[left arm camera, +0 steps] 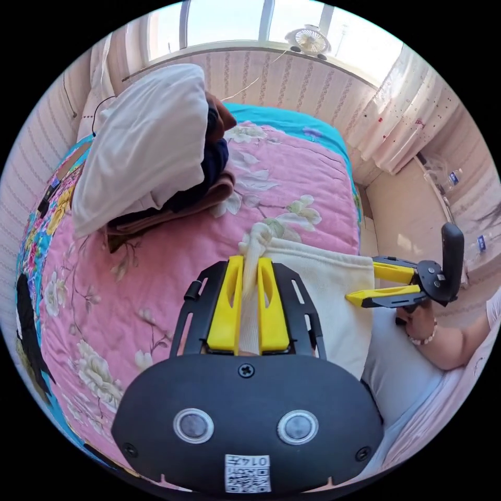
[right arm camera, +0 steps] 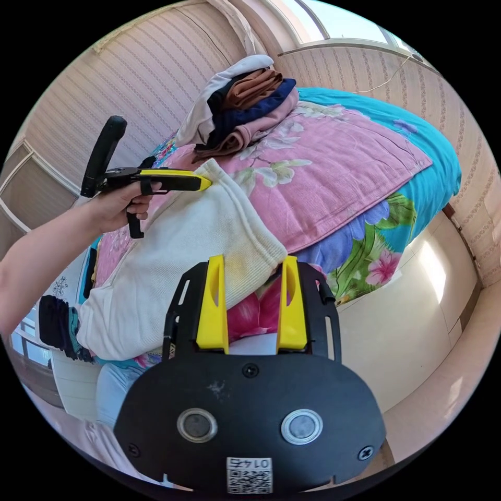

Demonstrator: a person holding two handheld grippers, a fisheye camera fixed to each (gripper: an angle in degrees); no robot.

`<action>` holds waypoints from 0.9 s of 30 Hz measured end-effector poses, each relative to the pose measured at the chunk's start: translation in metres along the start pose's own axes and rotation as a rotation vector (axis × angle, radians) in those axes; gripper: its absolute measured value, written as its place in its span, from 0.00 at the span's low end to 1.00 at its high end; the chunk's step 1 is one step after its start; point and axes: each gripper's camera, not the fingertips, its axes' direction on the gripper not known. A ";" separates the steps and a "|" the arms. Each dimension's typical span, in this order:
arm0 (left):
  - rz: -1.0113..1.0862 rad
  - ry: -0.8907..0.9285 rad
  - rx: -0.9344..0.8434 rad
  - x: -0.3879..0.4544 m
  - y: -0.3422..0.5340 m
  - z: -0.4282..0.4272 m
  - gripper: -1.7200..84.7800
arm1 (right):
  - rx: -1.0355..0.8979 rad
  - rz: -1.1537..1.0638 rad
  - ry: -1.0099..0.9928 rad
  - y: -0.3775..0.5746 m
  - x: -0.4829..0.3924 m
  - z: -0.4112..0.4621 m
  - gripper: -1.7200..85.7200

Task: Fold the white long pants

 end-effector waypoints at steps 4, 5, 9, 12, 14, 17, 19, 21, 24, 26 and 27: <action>-0.013 -0.018 -0.007 -0.009 0.020 -0.016 0.08 | 0.005 -0.009 -0.030 -0.002 0.006 0.003 0.18; -0.030 -0.018 -0.037 -0.013 0.028 -0.013 0.08 | 0.000 -0.014 -0.032 -0.003 0.006 0.004 0.18; -0.105 0.007 -0.042 -0.022 0.051 -0.001 0.08 | -0.022 -0.044 -0.013 -0.007 0.002 0.007 0.18; -0.119 -0.018 -0.046 -0.022 0.053 0.002 0.08 | -0.027 -0.044 -0.034 -0.010 0.001 0.006 0.17; -0.118 -0.042 -0.062 -0.021 0.051 0.003 0.08 | -0.028 -0.041 -0.046 -0.011 0.001 0.005 0.17; -0.110 -0.079 -0.077 -0.017 0.052 0.000 0.08 | 0.000 -0.054 -0.038 -0.012 -0.006 -0.003 0.15; -0.114 -0.092 -0.081 -0.015 0.056 -0.004 0.08 | 0.023 -0.066 -0.028 -0.012 -0.013 -0.010 0.14; -0.123 -0.098 -0.069 -0.013 0.062 -0.012 0.08 | 0.047 -0.065 -0.030 -0.011 -0.017 -0.017 0.13; -0.140 -0.100 -0.031 -0.008 0.081 -0.032 0.08 | 0.092 -0.065 -0.036 -0.010 -0.027 -0.030 0.11; -0.151 -0.099 -0.013 -0.005 0.093 -0.044 0.08 | 0.101 -0.071 -0.024 -0.010 -0.036 -0.035 0.10; -0.154 -0.101 -0.007 -0.004 0.097 -0.047 0.08 | 0.119 -0.080 -0.016 -0.009 -0.043 -0.041 0.10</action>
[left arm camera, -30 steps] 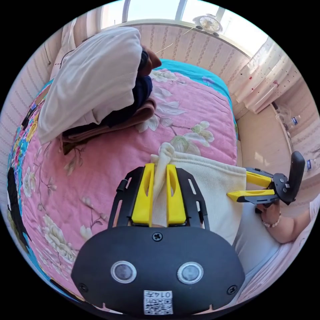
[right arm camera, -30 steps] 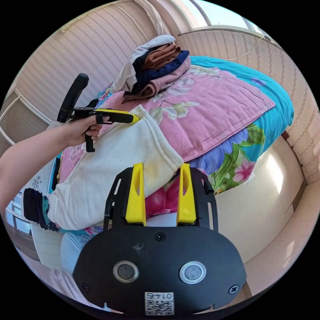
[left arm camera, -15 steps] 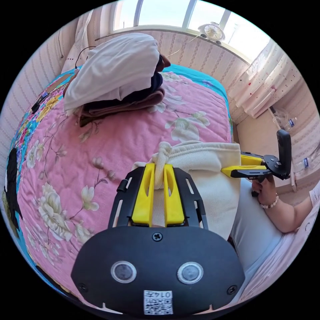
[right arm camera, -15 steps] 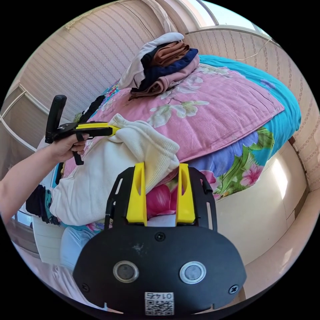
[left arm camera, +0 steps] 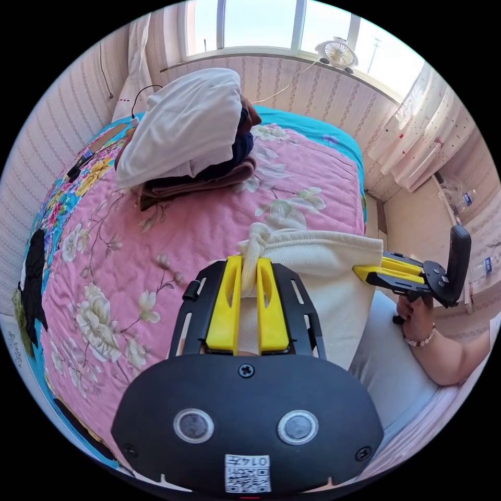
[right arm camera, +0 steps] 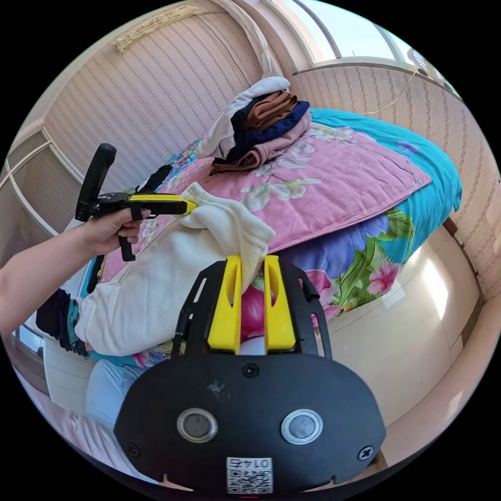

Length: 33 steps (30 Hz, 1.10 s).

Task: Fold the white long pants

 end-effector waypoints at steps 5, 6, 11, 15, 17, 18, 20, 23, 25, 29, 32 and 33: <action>-0.011 0.016 0.054 0.000 0.041 -0.038 0.08 | 0.022 -0.017 0.016 -0.006 -0.028 -0.019 0.09; -0.008 0.019 0.067 0.001 0.050 -0.046 0.08 | 0.028 -0.012 0.007 -0.008 -0.035 -0.025 0.09; 0.000 0.049 0.127 0.003 0.087 -0.079 0.08 | 0.061 -0.002 -0.079 -0.013 -0.062 -0.052 0.08; -0.040 0.049 0.207 -0.003 0.125 -0.112 0.08 | 0.085 -0.024 -0.210 -0.023 -0.093 -0.084 0.07; -0.078 0.055 0.243 -0.011 0.147 -0.129 0.08 | 0.098 -0.069 -0.258 -0.030 -0.116 -0.101 0.07; -0.093 0.058 0.257 -0.014 0.155 -0.135 0.08 | 0.107 -0.109 -0.280 -0.036 -0.135 -0.113 0.07; -0.144 0.061 0.311 -0.027 0.193 -0.161 0.08 | 0.114 -0.177 -0.321 -0.044 -0.168 -0.128 0.07; -0.206 0.044 0.366 -0.046 0.248 -0.194 0.08 | 0.123 -0.296 -0.384 -0.060 -0.234 -0.149 0.07; -0.256 0.036 0.399 -0.060 0.287 -0.214 0.08 | 0.119 -0.394 -0.420 -0.071 -0.291 -0.159 0.07; -0.375 -0.014 0.462 -0.094 0.390 -0.260 0.08 | 0.099 -0.541 -0.509 -0.087 -0.383 -0.167 0.07; -0.458 -0.073 0.513 -0.118 0.471 -0.295 0.08 | 0.050 -0.669 -0.613 -0.102 -0.469 -0.166 0.07; -0.493 -0.090 0.541 -0.128 0.505 -0.310 0.08 | 0.029 -0.719 -0.661 -0.107 -0.507 -0.166 0.07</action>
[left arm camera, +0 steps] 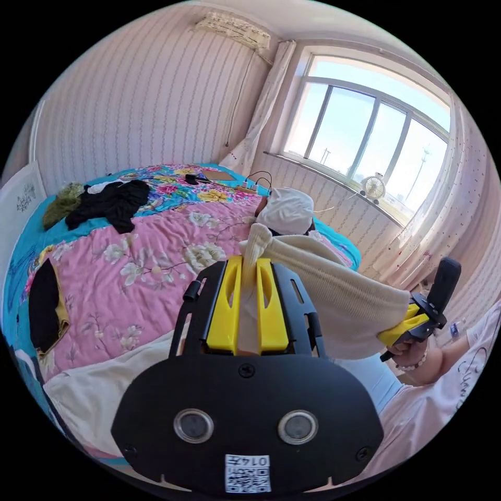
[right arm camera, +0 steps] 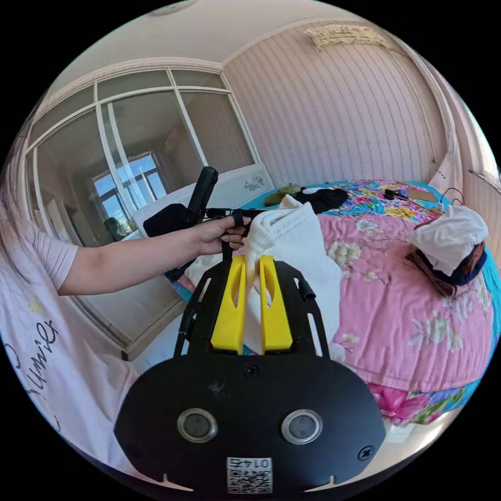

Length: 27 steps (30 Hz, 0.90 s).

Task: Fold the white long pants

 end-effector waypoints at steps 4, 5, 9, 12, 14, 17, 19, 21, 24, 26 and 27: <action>-0.087 -0.135 -0.016 -0.076 0.051 -0.072 0.09 | -0.144 -0.173 -0.135 -0.089 -0.077 0.098 0.08; -0.117 -0.219 -0.063 -0.101 0.075 -0.092 0.09 | -0.178 -0.184 -0.151 -0.097 -0.088 0.115 0.08; -0.266 -0.444 -0.185 -0.167 0.186 -0.153 0.08 | -0.503 -0.216 -0.246 -0.125 -0.138 0.236 0.10; -0.367 -0.414 -0.174 -0.179 0.249 -0.191 0.06 | -0.595 -0.205 -0.313 -0.146 -0.153 0.271 0.09; -0.378 -0.396 -0.147 -0.171 0.275 -0.206 0.04 | -0.590 -0.212 -0.288 -0.168 -0.155 0.280 0.08; -0.376 -0.386 -0.107 -0.148 0.301 -0.215 0.02 | -0.588 -0.218 -0.173 -0.218 -0.153 0.304 0.08; -0.374 -0.371 -0.069 -0.136 0.311 -0.211 0.02 | -0.590 -0.202 -0.104 -0.264 -0.152 0.332 0.09; -0.370 -0.340 -0.083 -0.133 0.316 -0.200 0.04 | -0.600 -0.200 -0.066 -0.297 -0.155 0.356 0.11; -0.392 -0.293 -0.164 -0.148 0.320 -0.177 0.10 | -0.615 -0.220 0.043 -0.344 -0.163 0.397 0.14; -0.407 -0.332 -0.203 -0.158 0.325 -0.169 0.10 | -0.654 -0.233 0.119 -0.367 -0.166 0.422 0.15; -0.420 -0.346 -0.237 -0.163 0.326 -0.166 0.10 | -0.695 -0.237 0.166 -0.379 -0.167 0.439 0.15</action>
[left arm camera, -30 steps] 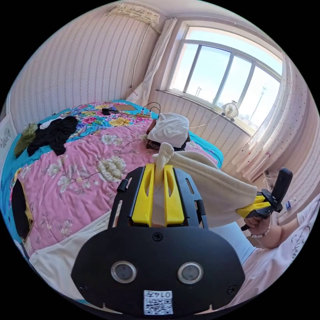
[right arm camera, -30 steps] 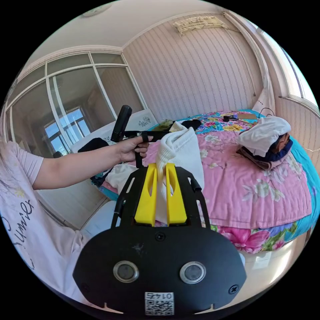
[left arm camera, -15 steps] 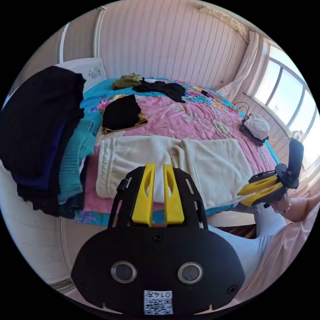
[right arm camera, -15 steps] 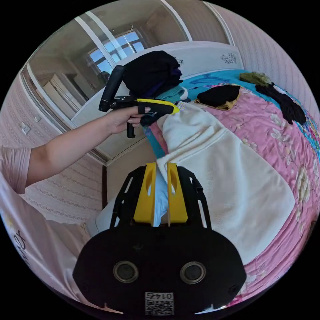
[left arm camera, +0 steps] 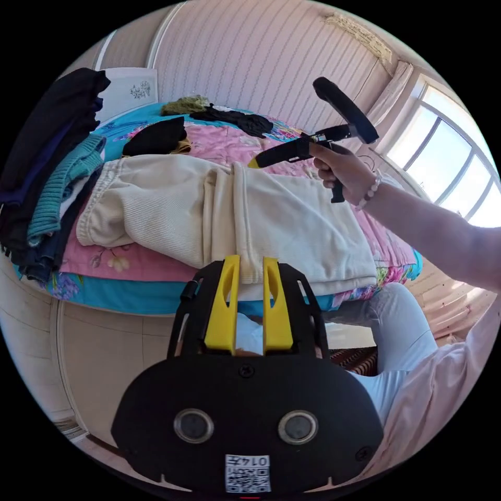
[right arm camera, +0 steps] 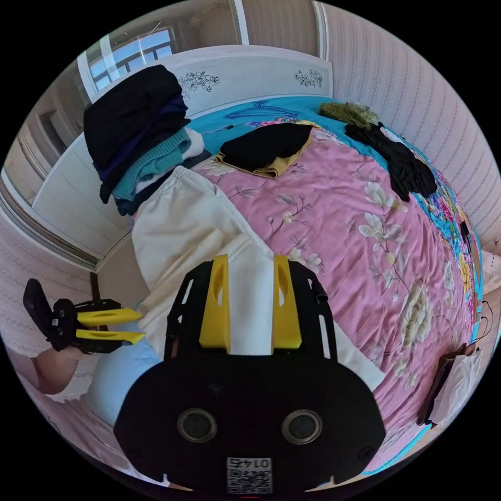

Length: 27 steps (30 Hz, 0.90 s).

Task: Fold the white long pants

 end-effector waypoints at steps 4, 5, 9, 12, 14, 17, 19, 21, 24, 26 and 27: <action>0.049 0.011 -0.102 -0.018 -0.005 0.012 0.06 | -0.139 -0.049 -0.105 -0.049 0.005 0.007 0.09; 0.064 0.017 -0.087 -0.022 -0.003 0.008 0.05 | -0.129 -0.059 -0.119 -0.054 0.005 0.002 0.07; 0.058 0.129 0.007 -0.044 0.019 -0.038 0.02 | -0.023 -0.137 -0.224 -0.087 0.005 -0.051 0.03; 0.059 0.133 0.013 -0.057 0.036 -0.066 0.02 | 0.007 -0.233 -0.349 -0.116 -0.004 -0.084 0.02; 0.065 0.068 -0.026 -0.066 0.042 -0.065 0.02 | -0.008 -0.269 -0.419 -0.138 -0.014 -0.090 0.02; 0.021 -0.001 -0.075 -0.090 0.044 -0.039 0.03 | -0.069 -0.270 -0.385 -0.173 -0.031 -0.071 0.03; 0.013 -0.012 -0.142 -0.100 0.043 -0.019 0.05 | -0.142 -0.233 -0.305 -0.193 -0.037 -0.050 0.04; 0.031 -0.024 -0.182 -0.105 0.045 -0.010 0.08 | -0.131 -0.207 -0.317 -0.206 -0.036 -0.054 0.06; 0.042 -0.032 -0.143 -0.110 0.052 -0.023 0.10 | -0.075 -0.248 -0.370 -0.226 -0.034 -0.077 0.13; 0.008 -0.013 -0.076 -0.123 0.060 -0.035 0.13 | -0.068 -0.279 -0.343 -0.238 -0.034 -0.085 0.17; -0.022 0.004 -0.038 -0.132 0.063 -0.036 0.15 | -0.082 -0.303 -0.336 -0.247 -0.036 -0.085 0.19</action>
